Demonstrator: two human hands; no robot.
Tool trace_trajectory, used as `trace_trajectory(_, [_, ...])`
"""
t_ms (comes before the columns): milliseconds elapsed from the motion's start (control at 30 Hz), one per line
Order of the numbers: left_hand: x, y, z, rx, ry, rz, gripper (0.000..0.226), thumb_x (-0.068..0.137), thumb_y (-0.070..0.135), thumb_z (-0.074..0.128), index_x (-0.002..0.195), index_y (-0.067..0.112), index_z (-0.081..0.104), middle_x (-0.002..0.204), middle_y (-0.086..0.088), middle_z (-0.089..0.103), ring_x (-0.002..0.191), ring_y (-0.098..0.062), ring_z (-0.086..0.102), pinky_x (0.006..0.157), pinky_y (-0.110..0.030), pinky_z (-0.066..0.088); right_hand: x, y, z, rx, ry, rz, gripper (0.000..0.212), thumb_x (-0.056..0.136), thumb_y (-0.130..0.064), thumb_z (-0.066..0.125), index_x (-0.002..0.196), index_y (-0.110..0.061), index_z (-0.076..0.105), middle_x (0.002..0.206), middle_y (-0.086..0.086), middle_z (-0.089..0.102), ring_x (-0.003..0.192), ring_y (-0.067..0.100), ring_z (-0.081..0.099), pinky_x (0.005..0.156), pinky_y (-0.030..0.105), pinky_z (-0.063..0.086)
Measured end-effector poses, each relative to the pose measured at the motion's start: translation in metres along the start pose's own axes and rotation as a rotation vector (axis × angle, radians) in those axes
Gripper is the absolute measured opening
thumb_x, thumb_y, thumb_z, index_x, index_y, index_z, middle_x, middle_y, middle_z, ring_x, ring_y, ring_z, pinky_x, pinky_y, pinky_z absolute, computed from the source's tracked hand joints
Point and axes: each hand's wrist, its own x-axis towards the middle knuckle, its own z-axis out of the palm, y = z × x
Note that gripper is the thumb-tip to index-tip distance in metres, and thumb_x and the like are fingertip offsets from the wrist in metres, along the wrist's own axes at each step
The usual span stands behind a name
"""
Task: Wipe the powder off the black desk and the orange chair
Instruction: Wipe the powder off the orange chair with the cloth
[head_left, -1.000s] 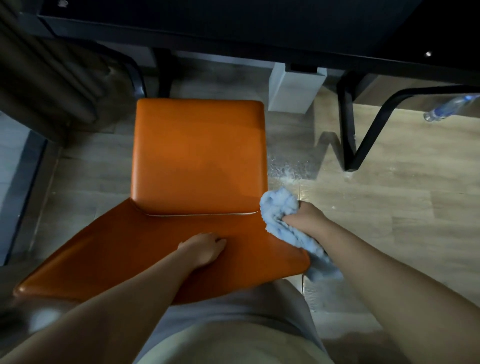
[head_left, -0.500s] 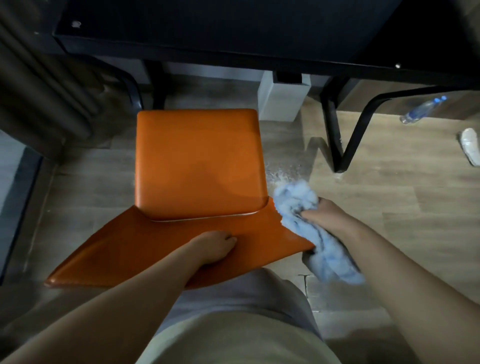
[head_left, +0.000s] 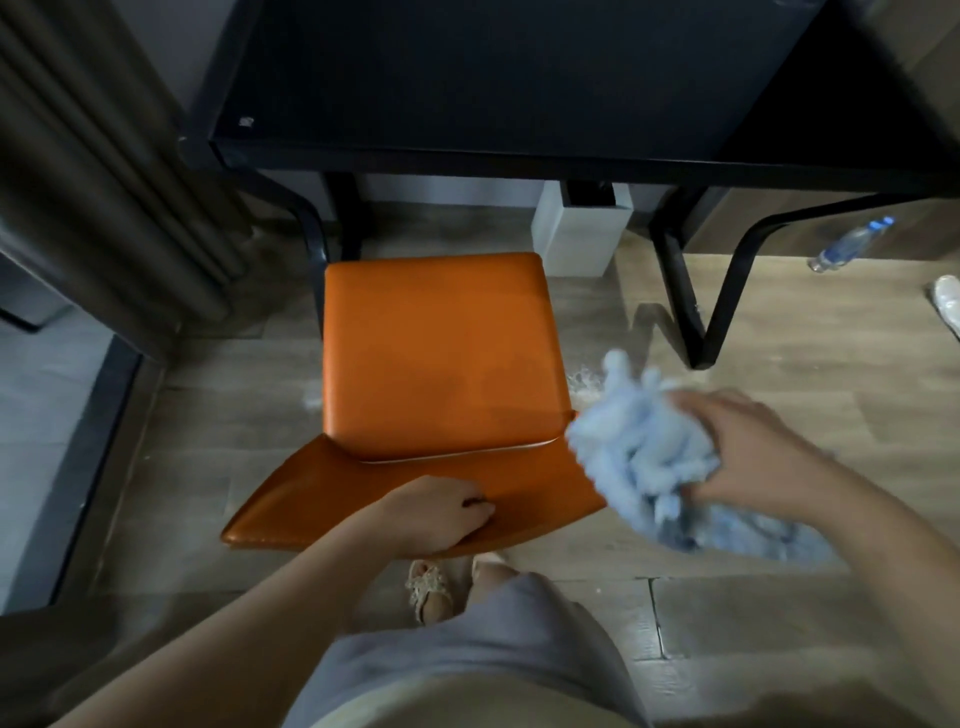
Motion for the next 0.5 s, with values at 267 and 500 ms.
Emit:
trace_trajectory(267, [-0.046, -0.017, 0.008, 0.288, 0.449, -0.294, 0.038, 0.094, 0.052, 0.032, 0.092, 0.026, 0.060, 0.098, 0.007, 0.067, 0.091, -0.016, 0.062, 0.074, -0.031, 0.044, 0.008, -0.014, 0.010, -0.229, -0.115, -0.203, 0.060, 0.076, -0.031, 0.064, 0.128, -0.050, 0.041, 0.084, -0.033, 0.025, 0.094, -0.016, 0.023, 0.078, 0.027, 0.016])
trace_trajectory(500, [-0.081, -0.056, 0.017, 0.156, 0.762, -0.584, 0.034, 0.091, 0.039, 0.043, 0.115, 0.025, 0.064, 0.133, -0.001, 0.055, 0.138, -0.032, 0.031, 0.113, -0.052, 0.012, 0.005, -0.022, 0.038, -0.400, 0.148, -0.388, 0.047, 0.047, -0.018, 0.069, 0.094, -0.026, 0.071, 0.072, -0.012, 0.068, 0.073, 0.023, 0.063, 0.067, 0.036, 0.026])
